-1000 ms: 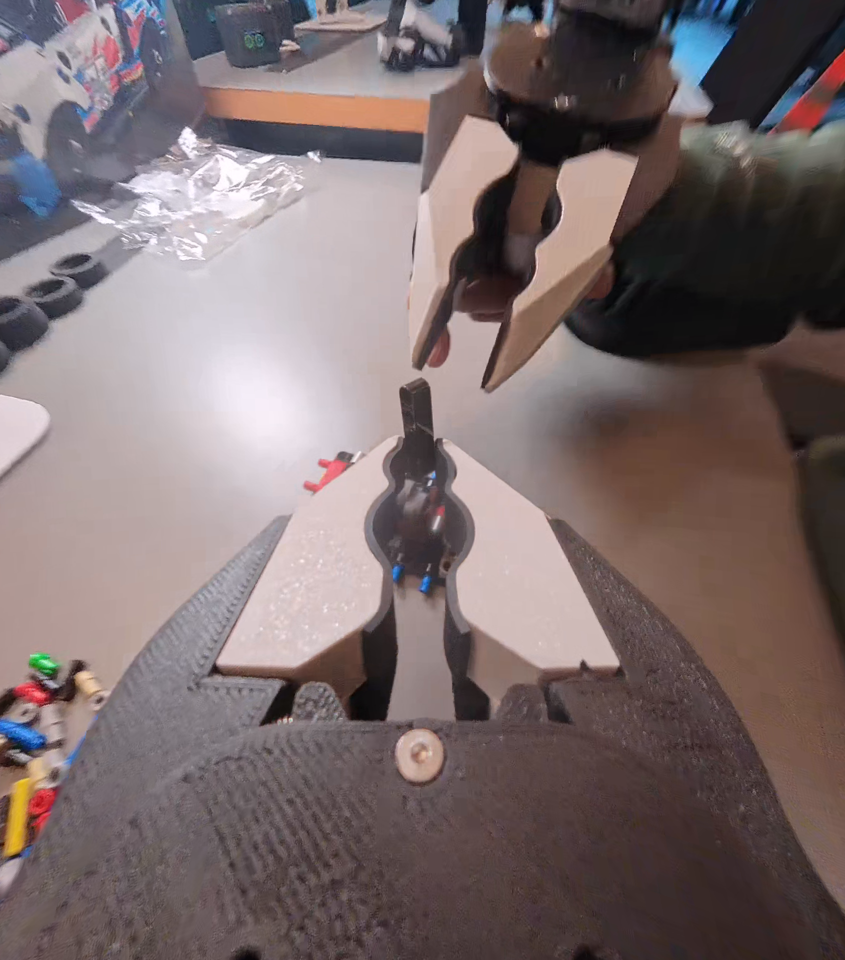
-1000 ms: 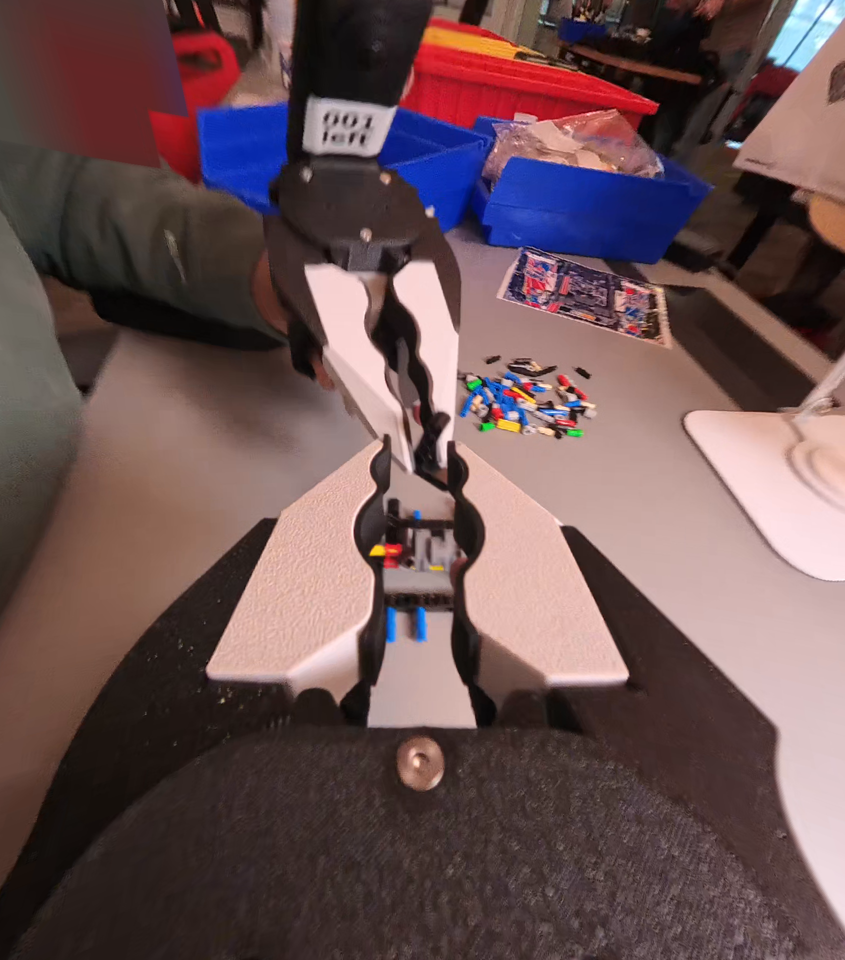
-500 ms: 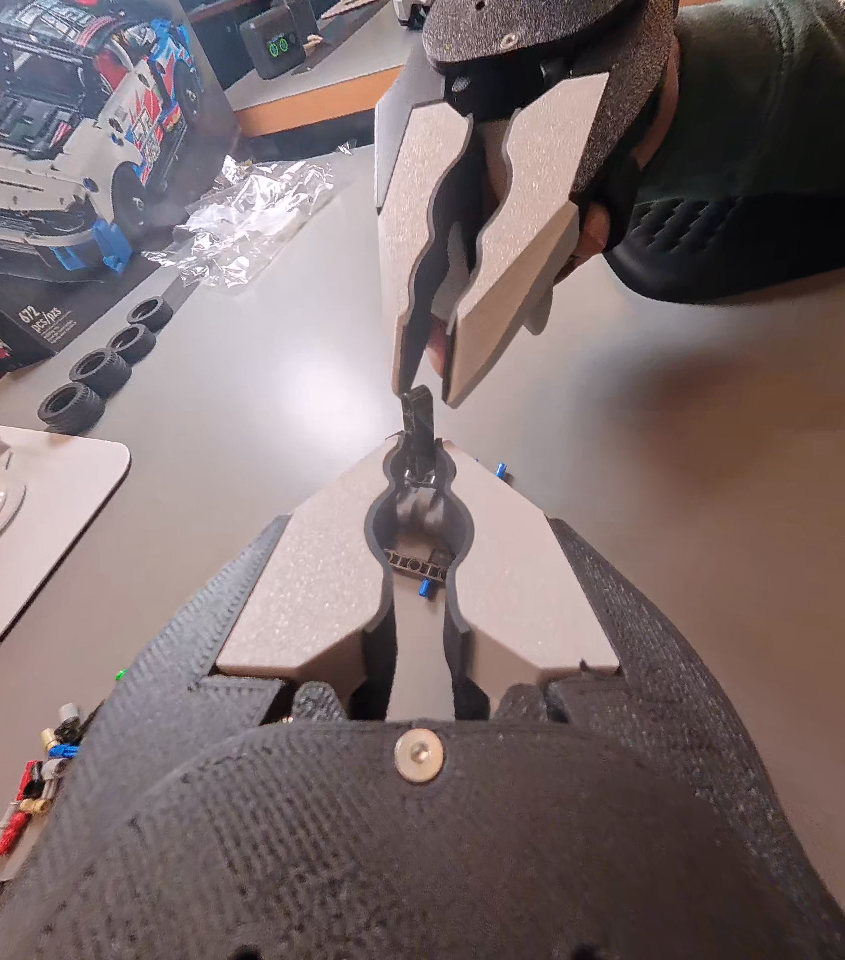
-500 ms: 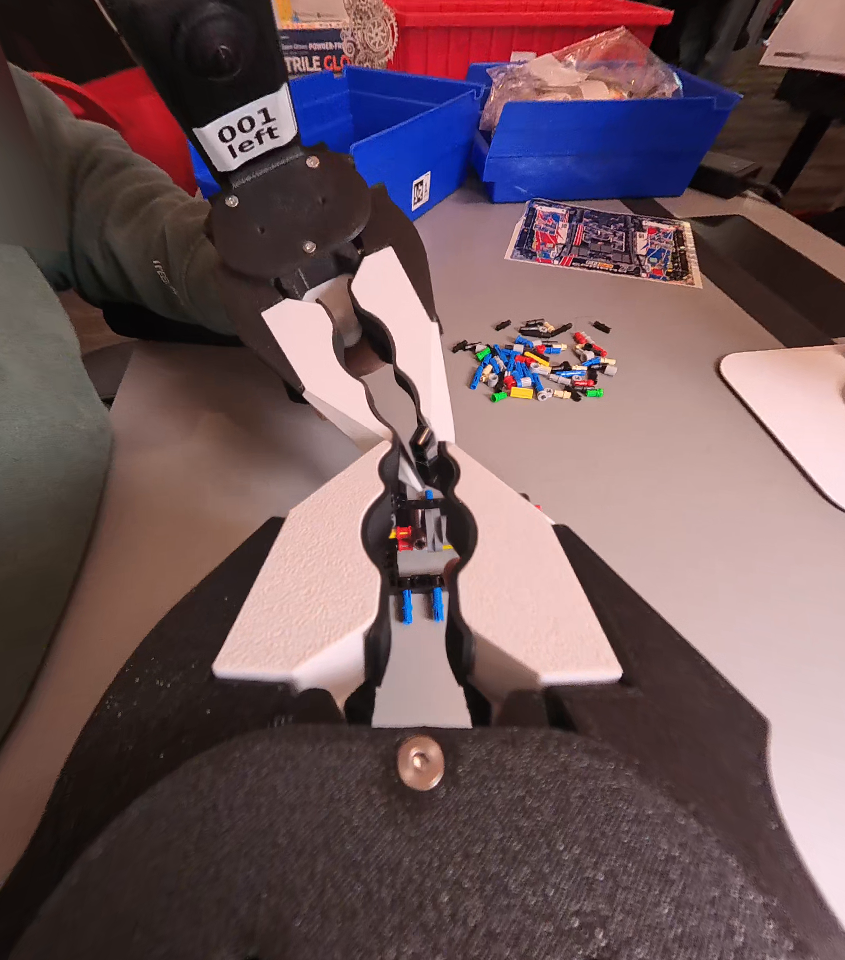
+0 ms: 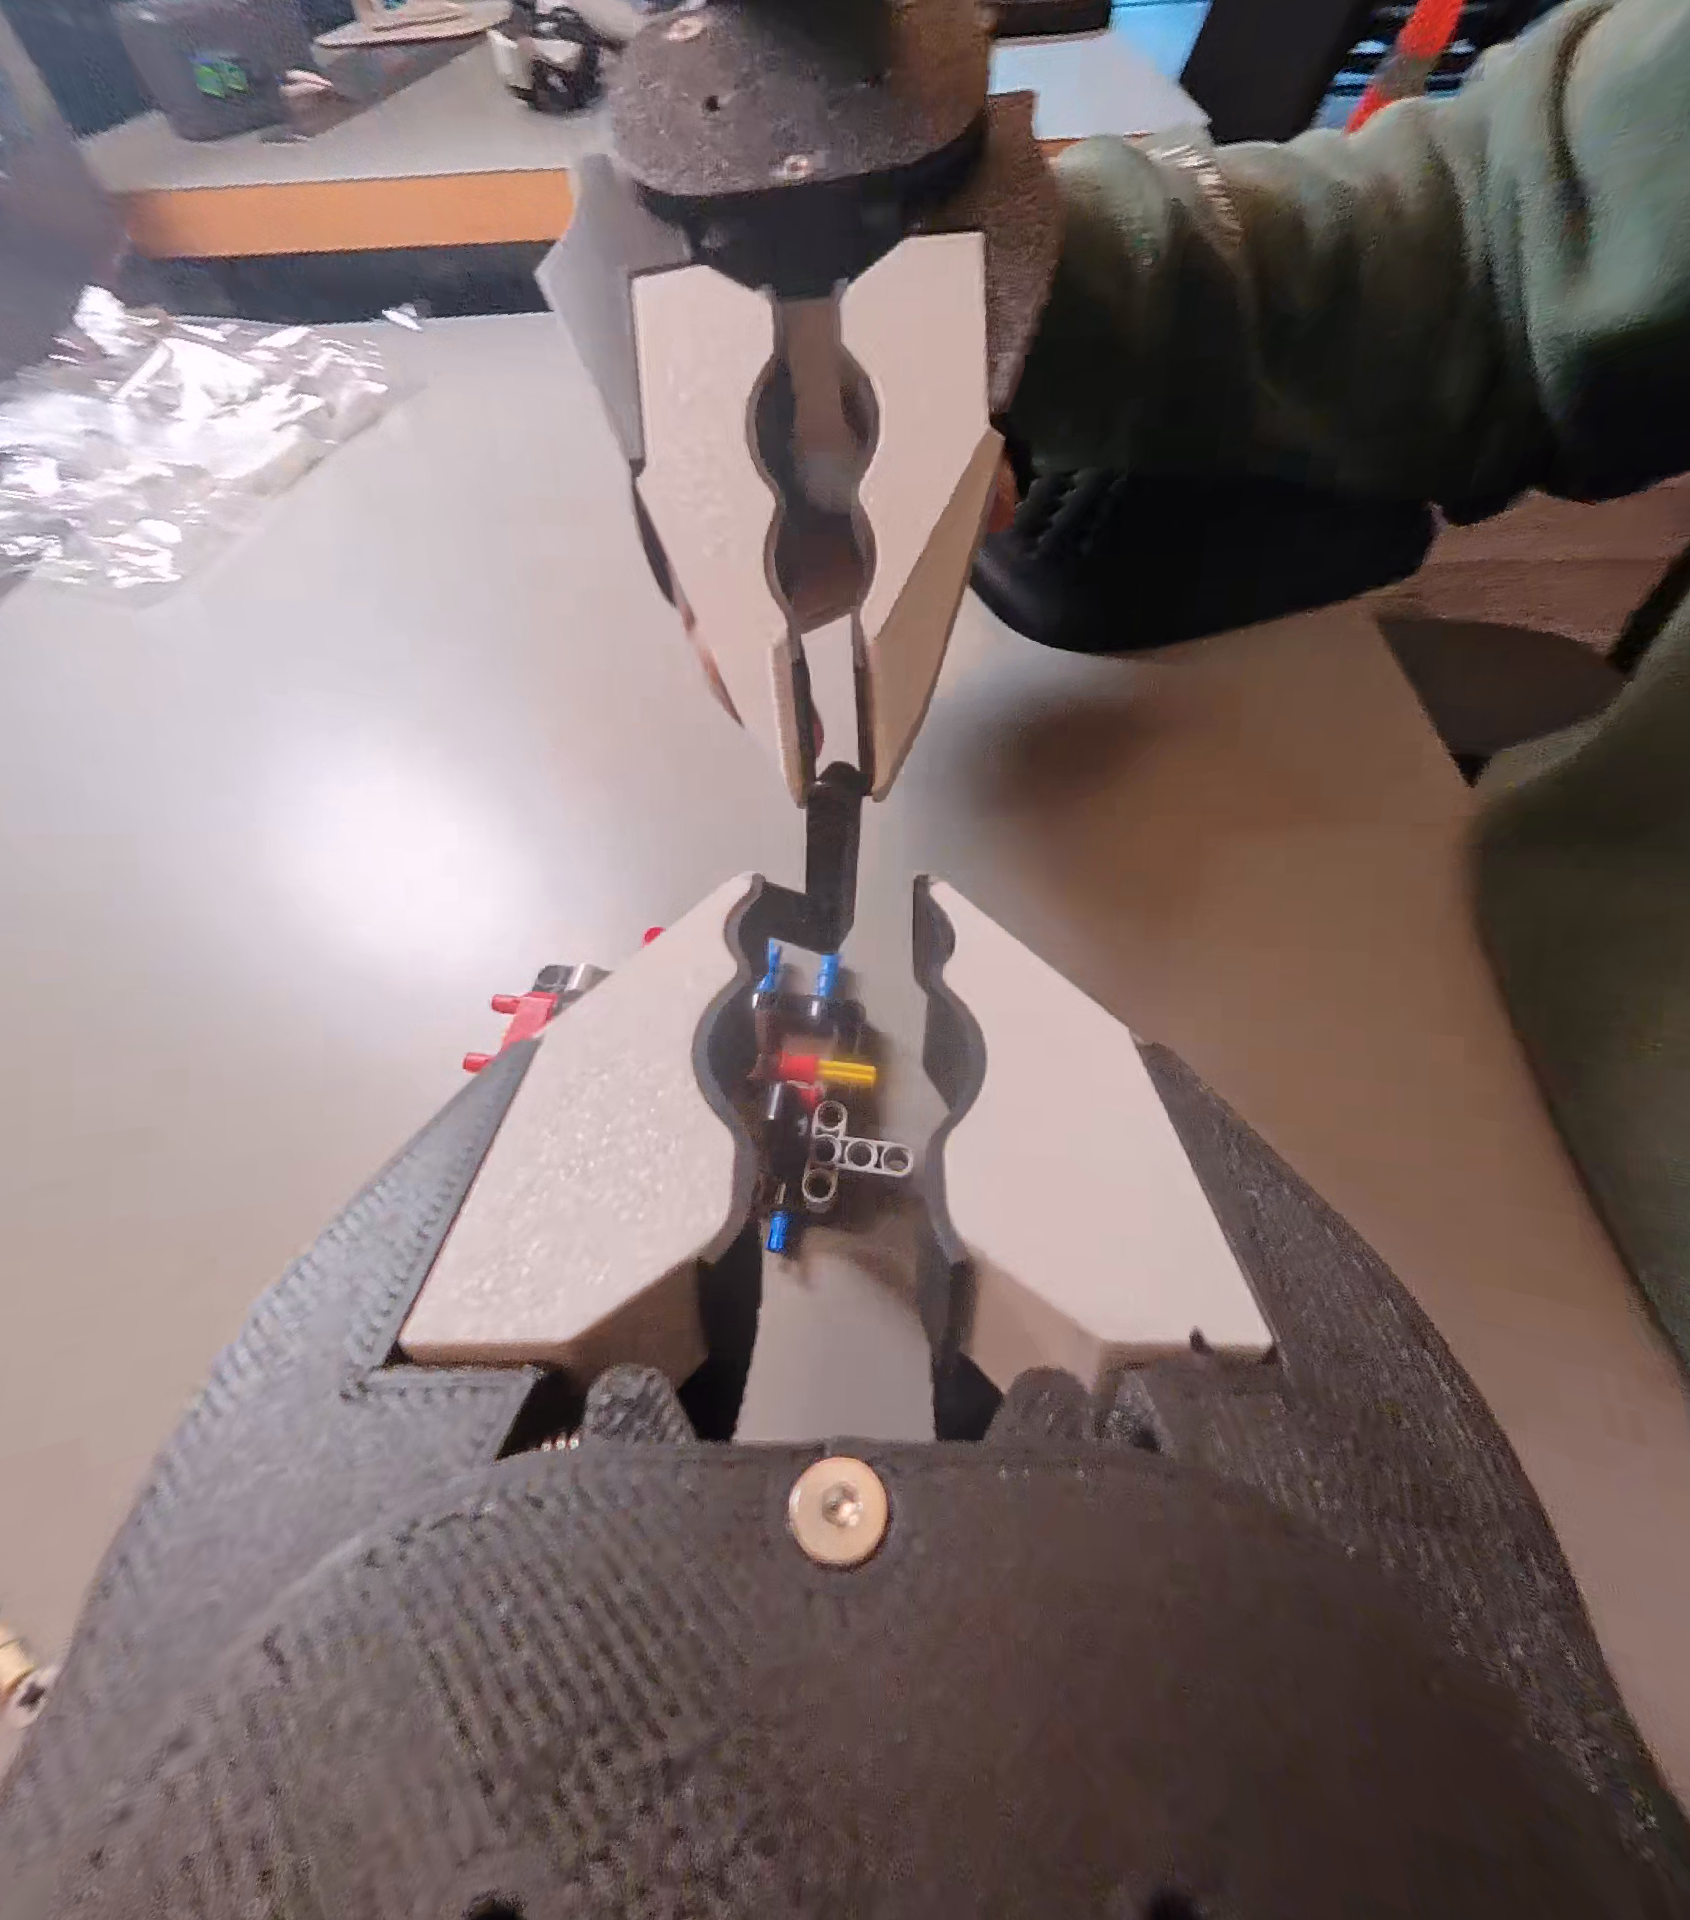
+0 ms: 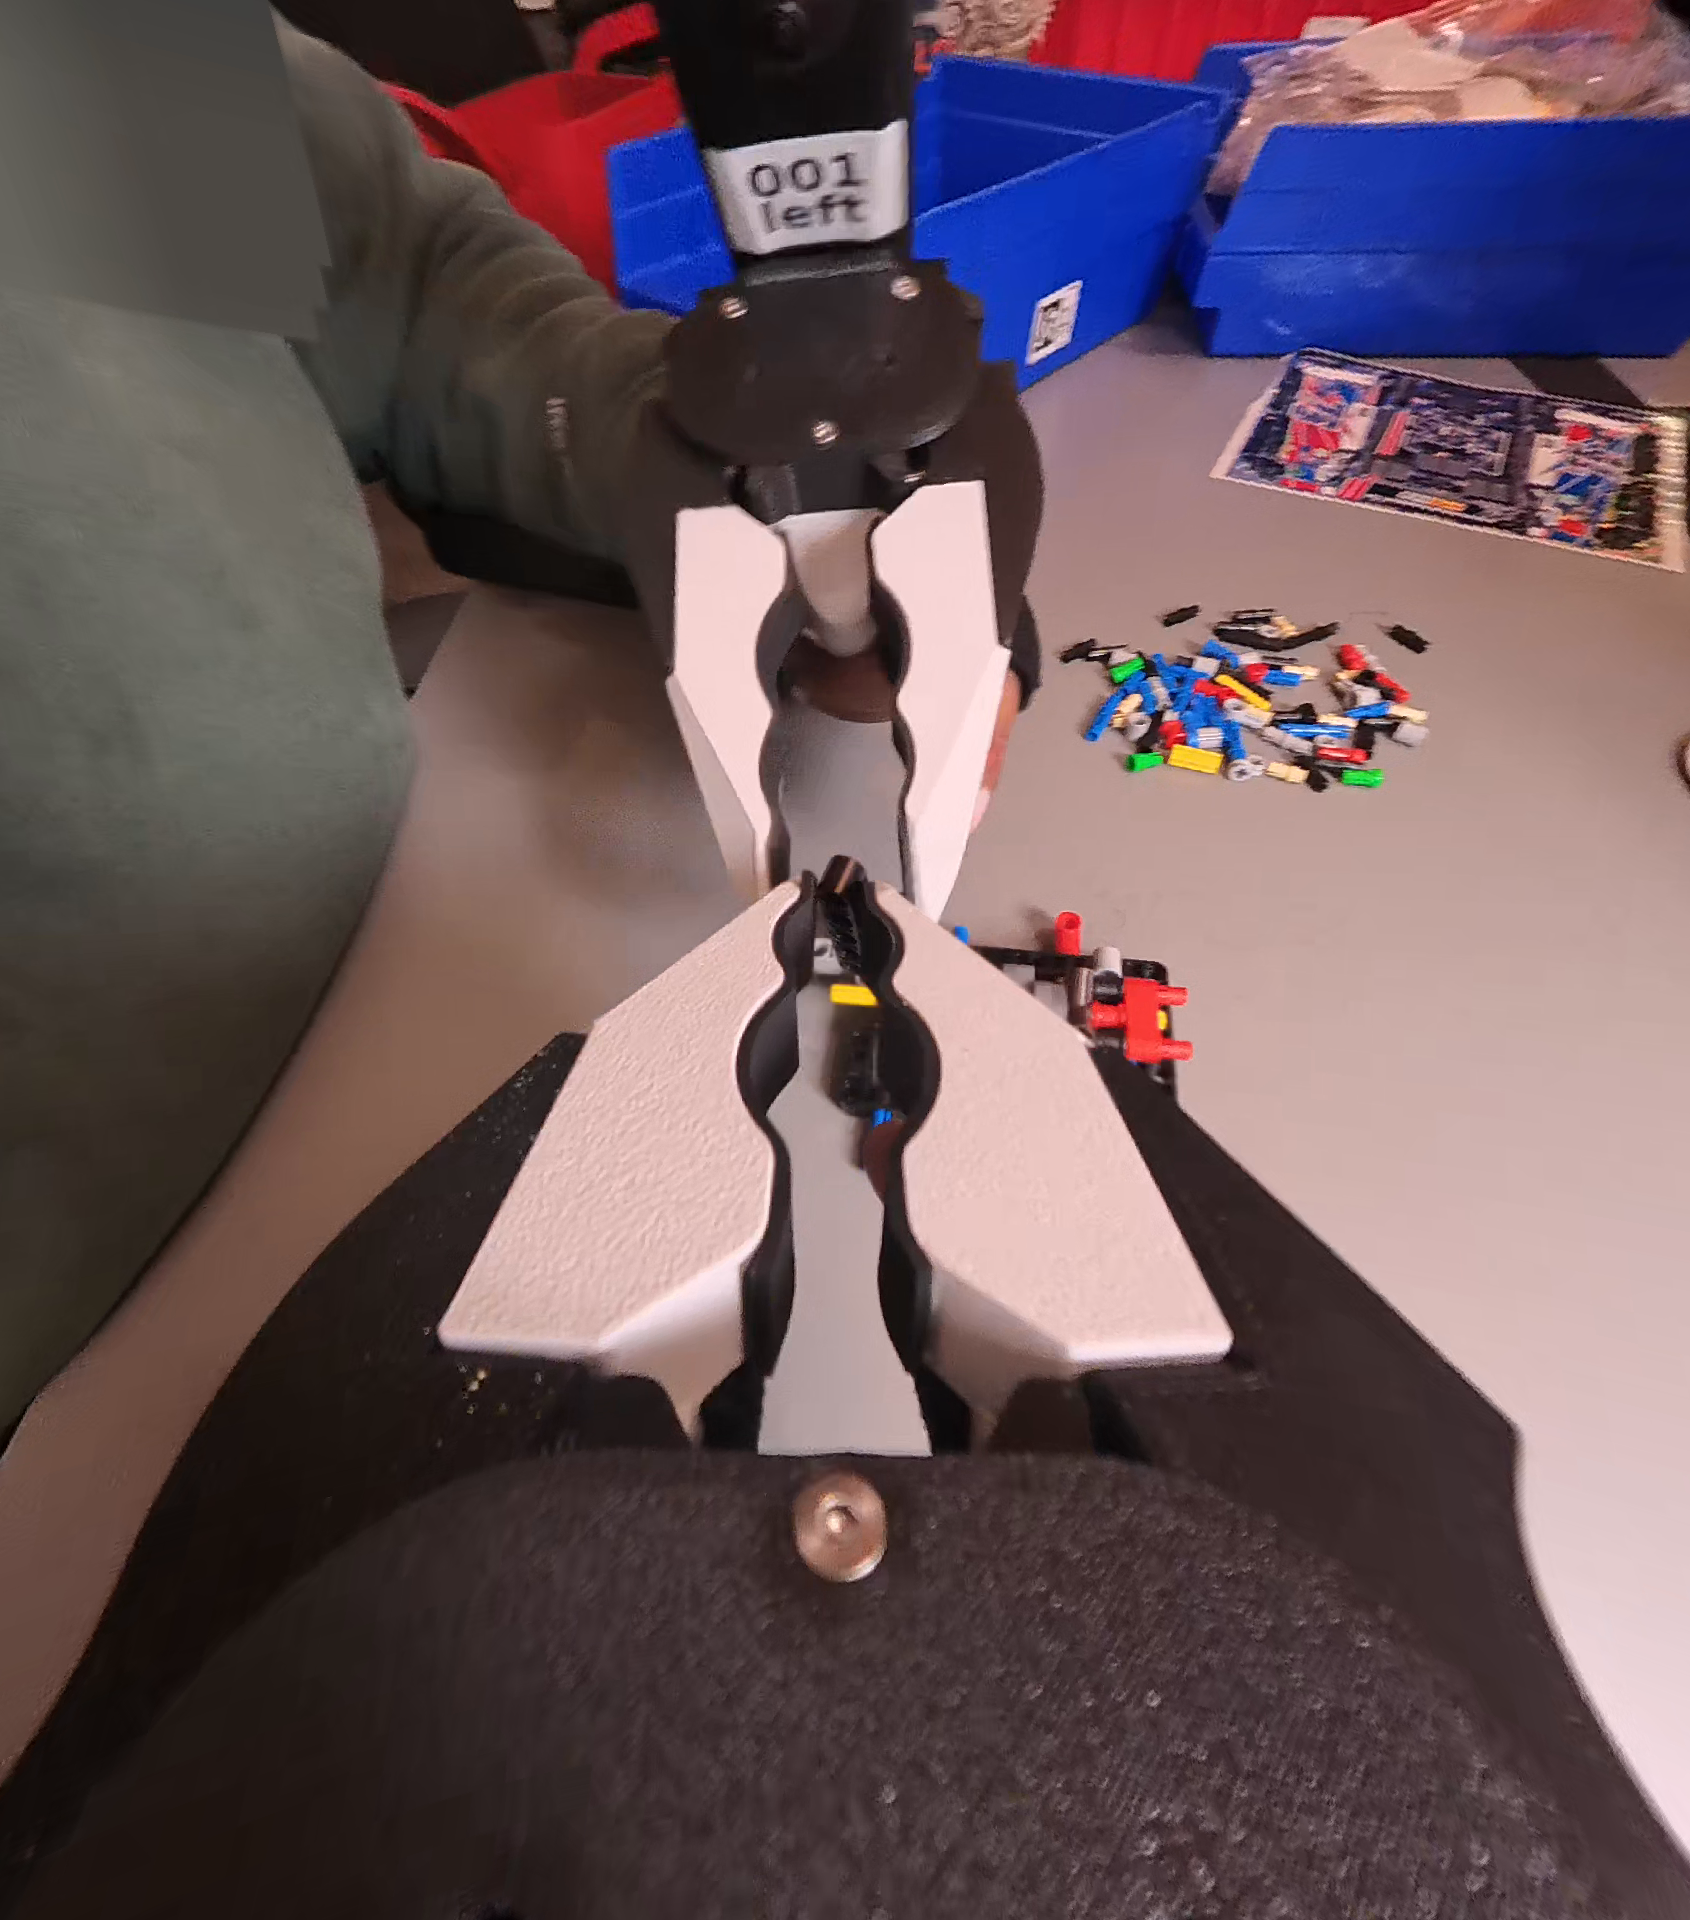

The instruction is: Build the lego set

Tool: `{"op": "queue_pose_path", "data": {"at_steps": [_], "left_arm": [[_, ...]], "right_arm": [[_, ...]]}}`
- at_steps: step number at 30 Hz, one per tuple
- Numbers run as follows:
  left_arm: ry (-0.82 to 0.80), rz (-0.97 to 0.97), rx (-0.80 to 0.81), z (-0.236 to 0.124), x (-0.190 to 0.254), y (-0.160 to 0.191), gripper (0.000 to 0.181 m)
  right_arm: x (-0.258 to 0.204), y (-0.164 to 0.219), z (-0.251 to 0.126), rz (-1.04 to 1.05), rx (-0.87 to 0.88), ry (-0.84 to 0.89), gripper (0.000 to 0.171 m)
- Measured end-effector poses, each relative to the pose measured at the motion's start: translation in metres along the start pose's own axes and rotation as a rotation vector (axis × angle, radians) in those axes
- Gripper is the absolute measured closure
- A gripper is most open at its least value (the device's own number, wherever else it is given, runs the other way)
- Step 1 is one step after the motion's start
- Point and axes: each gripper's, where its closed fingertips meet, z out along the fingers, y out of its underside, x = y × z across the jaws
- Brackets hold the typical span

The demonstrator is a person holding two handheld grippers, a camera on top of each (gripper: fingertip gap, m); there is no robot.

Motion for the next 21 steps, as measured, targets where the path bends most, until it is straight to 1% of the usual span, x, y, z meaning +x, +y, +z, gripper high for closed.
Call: {"op": "queue_pose_path", "data": {"at_steps": [1, 4, 6, 9, 10, 13, 15, 19, 20, 21], "left_arm": [[0.037, 0.002, -0.005, -0.001, 0.002, 0.000, 0.156], [0.127, -0.018, -0.023, -0.001, 0.004, -0.003, 0.161], [0.184, -0.024, -0.045, -0.001, 0.006, -0.004, 0.165], [0.219, 0.004, -0.093, 0.001, 0.006, -0.002, 0.174], [0.225, 0.012, -0.109, 0.002, 0.006, -0.001, 0.174], [0.213, 0.022, -0.140, 0.008, 0.004, 0.003, 0.174], [0.200, 0.018, -0.135, 0.010, 0.002, 0.003, 0.175], [0.153, 0.004, -0.109, 0.008, -0.008, 0.002, 0.176], [0.146, -0.003, -0.102, 0.006, -0.010, 0.001, 0.176], [0.138, -0.014, -0.098, 0.004, -0.013, 0.001, 0.176]], "right_arm": [[-0.002, 0.001, 0.000, -0.006, 0.002, -0.027, 0.166], [-0.007, 0.006, 0.001, -0.017, -0.023, -0.096, 0.166], [-0.008, 0.009, 0.003, -0.033, -0.052, -0.107, 0.166], [-0.006, 0.014, 0.005, -0.056, -0.096, -0.097, 0.166], [-0.007, 0.015, 0.005, -0.056, -0.102, -0.098, 0.166], [-0.003, 0.018, 0.005, -0.061, -0.114, -0.072, 0.166], [-0.002, 0.018, 0.004, -0.052, -0.111, -0.064, 0.166], [0.008, 0.017, 0.001, -0.055, -0.093, 0.005, 0.166], [0.012, 0.016, -0.002, -0.050, -0.085, 0.026, 0.164], [0.015, 0.017, -0.007, -0.042, -0.088, 0.044, 0.158]]}}
